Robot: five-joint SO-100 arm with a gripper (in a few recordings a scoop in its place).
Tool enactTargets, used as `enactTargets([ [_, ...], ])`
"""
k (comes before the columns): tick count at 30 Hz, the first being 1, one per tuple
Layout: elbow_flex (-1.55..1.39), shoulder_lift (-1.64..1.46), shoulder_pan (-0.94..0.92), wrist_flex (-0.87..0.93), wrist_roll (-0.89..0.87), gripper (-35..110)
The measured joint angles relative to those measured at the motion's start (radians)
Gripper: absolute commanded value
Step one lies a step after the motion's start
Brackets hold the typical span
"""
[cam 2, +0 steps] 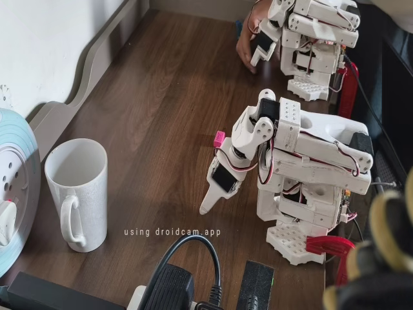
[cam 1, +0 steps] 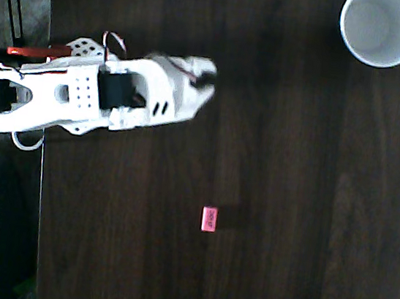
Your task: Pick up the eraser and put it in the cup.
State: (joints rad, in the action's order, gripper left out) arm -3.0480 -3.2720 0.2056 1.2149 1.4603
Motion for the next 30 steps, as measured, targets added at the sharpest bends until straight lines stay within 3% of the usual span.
enactTargets([
  [7,0.018,0.000,-0.060,0.000,0.040,0],
  [13,0.341,0.014,-0.245,0.000,-0.313,0],
  [20,0.465,0.262,-0.657,-0.040,-0.390,1],
  [23,0.583,0.525,-0.813,-0.077,-0.391,3],
  [30,0.749,0.833,-0.894,-0.081,-0.397,6],
])
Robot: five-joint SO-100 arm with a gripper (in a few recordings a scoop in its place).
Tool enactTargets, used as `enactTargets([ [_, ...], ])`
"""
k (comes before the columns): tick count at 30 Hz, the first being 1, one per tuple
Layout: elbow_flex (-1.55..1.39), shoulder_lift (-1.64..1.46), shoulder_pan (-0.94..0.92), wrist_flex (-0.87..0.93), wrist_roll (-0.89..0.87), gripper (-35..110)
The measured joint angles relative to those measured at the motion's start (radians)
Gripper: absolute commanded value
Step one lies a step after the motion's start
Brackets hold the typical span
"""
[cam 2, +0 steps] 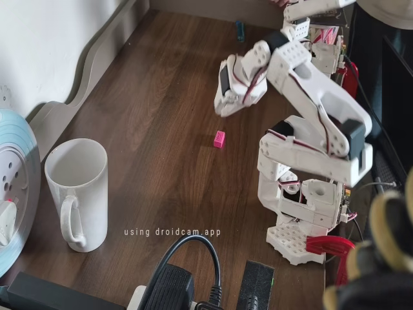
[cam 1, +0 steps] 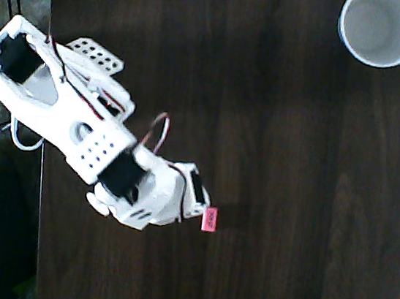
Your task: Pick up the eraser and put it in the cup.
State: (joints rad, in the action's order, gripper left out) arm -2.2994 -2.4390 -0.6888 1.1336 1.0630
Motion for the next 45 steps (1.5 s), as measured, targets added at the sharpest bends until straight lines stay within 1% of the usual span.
enactTargets([
  [6,0.075,0.046,0.014,-0.035,0.000,6],
  [11,0.227,0.206,0.005,-0.041,0.012,7],
  [19,0.249,0.339,-0.130,-0.041,0.124,12],
  [21,0.249,0.360,-0.190,-0.041,0.187,13],
  [26,0.250,0.433,-0.218,-0.041,0.279,16],
  [30,0.253,0.483,-0.213,-0.060,0.334,16],
  [35,0.256,0.525,-0.209,-0.106,0.333,16],
  [45,0.259,0.607,-0.054,-0.143,0.276,16],
])
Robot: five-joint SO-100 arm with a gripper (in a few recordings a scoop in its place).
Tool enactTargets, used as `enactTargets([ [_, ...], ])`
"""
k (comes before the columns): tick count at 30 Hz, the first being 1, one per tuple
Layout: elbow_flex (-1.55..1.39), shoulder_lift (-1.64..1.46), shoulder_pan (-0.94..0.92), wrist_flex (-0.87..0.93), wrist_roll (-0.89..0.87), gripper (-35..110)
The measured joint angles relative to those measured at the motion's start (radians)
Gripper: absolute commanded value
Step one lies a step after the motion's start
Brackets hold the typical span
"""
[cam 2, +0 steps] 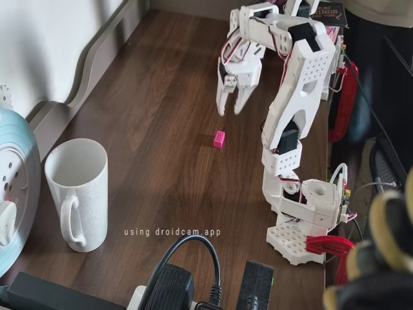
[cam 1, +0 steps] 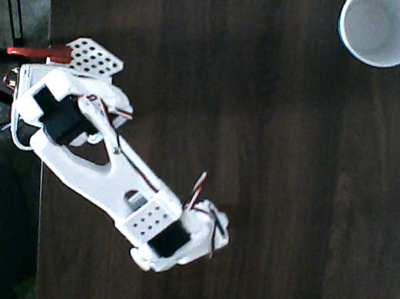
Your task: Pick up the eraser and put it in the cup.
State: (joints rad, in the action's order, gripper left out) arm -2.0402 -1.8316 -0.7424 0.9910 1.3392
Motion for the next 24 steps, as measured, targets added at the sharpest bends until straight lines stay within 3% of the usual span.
enactTargets([
  [24,0.000,0.038,-0.104,0.000,0.146,21],
])
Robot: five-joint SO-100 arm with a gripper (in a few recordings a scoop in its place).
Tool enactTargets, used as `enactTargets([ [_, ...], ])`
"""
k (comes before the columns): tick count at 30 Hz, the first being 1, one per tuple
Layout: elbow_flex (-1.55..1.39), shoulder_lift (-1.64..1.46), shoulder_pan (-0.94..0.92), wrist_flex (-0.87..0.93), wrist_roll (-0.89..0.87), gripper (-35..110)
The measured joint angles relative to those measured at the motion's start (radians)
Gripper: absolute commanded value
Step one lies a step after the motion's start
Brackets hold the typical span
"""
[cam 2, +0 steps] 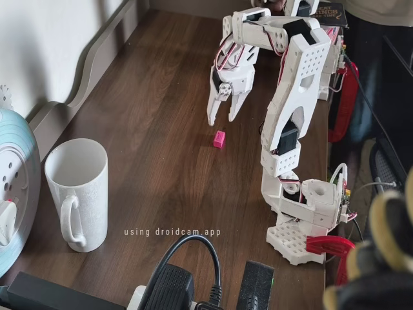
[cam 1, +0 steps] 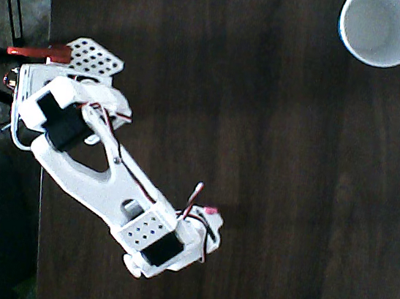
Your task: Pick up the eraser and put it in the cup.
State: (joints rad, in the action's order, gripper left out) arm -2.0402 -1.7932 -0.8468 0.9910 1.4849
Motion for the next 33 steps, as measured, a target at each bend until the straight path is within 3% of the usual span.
enactTargets([
  [5,0.002,0.048,0.008,-0.018,-0.152,13],
  [13,0.000,0.189,0.067,-0.066,-0.318,15],
  [16,0.000,0.206,0.086,-0.078,-0.327,15],
  [21,0.000,0.206,0.087,-0.101,-0.342,0],
  [27,0.002,0.216,0.107,-0.101,-0.360,0],
  [33,-0.003,-0.086,0.207,-0.055,-0.272,0],
])
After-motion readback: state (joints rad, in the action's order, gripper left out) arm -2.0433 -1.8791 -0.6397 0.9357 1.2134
